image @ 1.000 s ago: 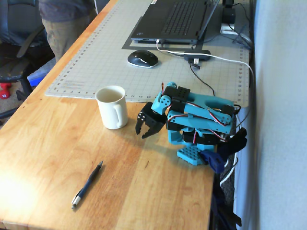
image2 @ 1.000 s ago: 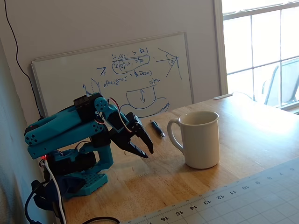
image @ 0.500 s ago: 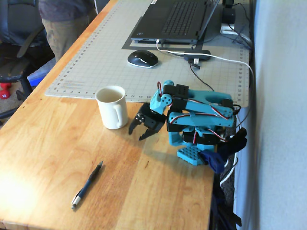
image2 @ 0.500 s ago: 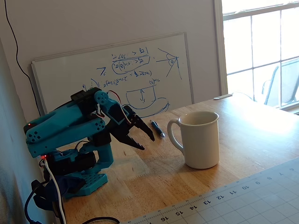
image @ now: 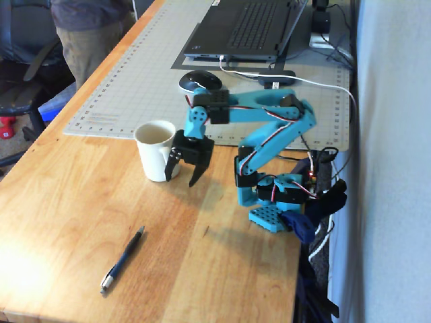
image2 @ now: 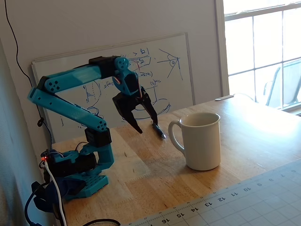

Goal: Grasp a pen and put it in a mug.

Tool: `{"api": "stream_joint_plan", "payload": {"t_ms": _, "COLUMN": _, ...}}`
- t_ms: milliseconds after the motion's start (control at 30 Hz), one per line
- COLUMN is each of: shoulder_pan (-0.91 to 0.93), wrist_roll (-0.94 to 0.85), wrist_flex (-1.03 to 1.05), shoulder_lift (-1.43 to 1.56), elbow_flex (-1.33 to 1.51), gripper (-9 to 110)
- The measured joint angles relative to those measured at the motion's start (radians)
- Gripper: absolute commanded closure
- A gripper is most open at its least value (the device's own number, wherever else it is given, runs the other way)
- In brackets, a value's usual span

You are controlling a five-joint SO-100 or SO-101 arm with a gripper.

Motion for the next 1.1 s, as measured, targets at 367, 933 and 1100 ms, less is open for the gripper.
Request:
{"api": "stream_joint_plan", "payload": {"t_ms": 367, "shoulder_pan": -0.167, "wrist_roll": 0.362, "wrist_flex": 0.048, "shoulder_lift": -0.598, "elbow_flex": -0.561, "gripper": 77}}
{"api": "stream_joint_plan", "payload": {"t_ms": 933, "shoulder_pan": -0.302, "wrist_roll": 0.759, "wrist_flex": 0.046, "shoulder_lift": -1.143, "elbow_flex": -0.916, "gripper": 71}}
{"api": "stream_joint_plan", "payload": {"t_ms": 1100, "shoulder_pan": -0.302, "wrist_roll": 0.844, "wrist_flex": 0.044, "shoulder_lift": -1.239, "elbow_flex": -1.011, "gripper": 71}}
